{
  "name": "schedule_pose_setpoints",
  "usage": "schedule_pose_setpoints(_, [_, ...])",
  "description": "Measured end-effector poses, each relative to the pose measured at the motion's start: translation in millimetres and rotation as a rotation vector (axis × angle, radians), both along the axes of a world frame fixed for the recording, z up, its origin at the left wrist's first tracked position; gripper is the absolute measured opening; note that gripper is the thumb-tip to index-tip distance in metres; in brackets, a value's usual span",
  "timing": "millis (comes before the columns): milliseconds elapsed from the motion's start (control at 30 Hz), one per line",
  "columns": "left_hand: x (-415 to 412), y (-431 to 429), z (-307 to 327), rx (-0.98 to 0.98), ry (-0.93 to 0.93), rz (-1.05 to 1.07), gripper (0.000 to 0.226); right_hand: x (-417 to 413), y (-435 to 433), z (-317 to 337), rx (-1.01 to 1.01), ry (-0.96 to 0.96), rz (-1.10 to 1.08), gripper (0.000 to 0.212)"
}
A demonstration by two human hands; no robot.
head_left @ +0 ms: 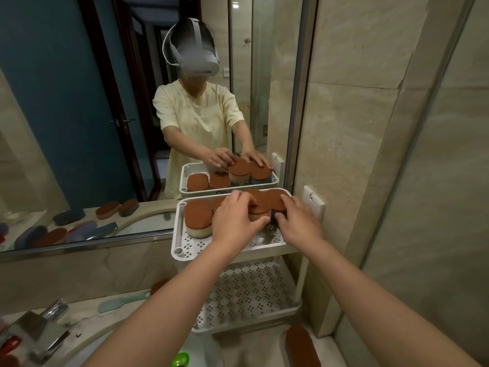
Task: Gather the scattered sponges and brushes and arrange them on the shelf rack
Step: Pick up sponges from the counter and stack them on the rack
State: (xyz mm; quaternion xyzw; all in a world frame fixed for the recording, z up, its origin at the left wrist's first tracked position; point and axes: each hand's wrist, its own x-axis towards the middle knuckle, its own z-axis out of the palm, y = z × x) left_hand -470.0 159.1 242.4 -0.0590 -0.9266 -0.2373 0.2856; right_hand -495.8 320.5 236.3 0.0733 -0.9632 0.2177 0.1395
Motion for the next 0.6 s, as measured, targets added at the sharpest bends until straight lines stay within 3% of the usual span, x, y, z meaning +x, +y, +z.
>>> schedule_pose_setpoints(267, [0.3,-0.4,-5.2,-0.08,-0.048,-0.078,0.039,-0.5,-2.0,-1.0,0.136,-0.051,-0.038,0.057])
schedule_pose_setpoints(600, [4.2,-1.2,-2.3,-0.009,-0.068,-0.139,0.037,5.5,0.2,-0.5,0.05,-0.025,-0.022,0.057])
